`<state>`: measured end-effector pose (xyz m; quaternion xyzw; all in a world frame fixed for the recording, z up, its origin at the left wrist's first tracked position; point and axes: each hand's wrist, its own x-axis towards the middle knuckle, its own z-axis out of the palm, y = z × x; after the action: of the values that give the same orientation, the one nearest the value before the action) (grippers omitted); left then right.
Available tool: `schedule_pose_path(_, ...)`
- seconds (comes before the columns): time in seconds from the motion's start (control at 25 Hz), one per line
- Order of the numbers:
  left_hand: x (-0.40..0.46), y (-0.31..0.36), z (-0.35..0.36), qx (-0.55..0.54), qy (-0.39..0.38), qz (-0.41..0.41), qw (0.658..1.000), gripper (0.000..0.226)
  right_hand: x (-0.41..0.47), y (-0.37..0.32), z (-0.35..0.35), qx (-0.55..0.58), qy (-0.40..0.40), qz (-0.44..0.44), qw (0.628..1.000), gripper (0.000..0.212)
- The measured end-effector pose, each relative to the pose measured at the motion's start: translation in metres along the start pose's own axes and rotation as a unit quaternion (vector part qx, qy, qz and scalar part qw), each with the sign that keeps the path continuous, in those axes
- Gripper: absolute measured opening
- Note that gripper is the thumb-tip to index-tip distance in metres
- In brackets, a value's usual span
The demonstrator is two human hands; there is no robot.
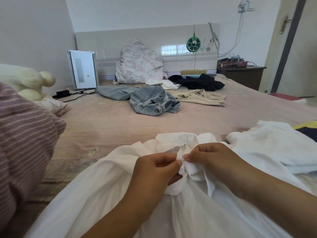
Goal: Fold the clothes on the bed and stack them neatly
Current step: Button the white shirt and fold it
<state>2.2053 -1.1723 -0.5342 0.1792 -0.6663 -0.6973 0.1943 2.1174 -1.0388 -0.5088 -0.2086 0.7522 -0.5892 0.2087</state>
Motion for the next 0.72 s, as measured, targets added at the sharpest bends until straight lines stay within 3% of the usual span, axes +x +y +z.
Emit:
schedule_pose_path(0.16, 0.000, -0.002, 0.001, 0.028, -0.005, 0.037, 0.999, 0.007, -0.001, -0.001, 0.000, 0.002, -0.017, -0.003, 1.000, 0.031)
schedule_pose_path(0.48, 0.010, 0.001, -0.011, 0.070, -0.082, 0.030, 0.994, 0.011, -0.003, -0.004, -0.005, -0.001, -0.074, 0.020, 0.997, 0.022)
schedule_pose_path(0.72, 0.015, 0.003, -0.016, 0.107, -0.091, 0.039, 0.989, 0.016, -0.001, -0.004, -0.006, -0.018, -0.096, 0.012, 0.995, 0.030)
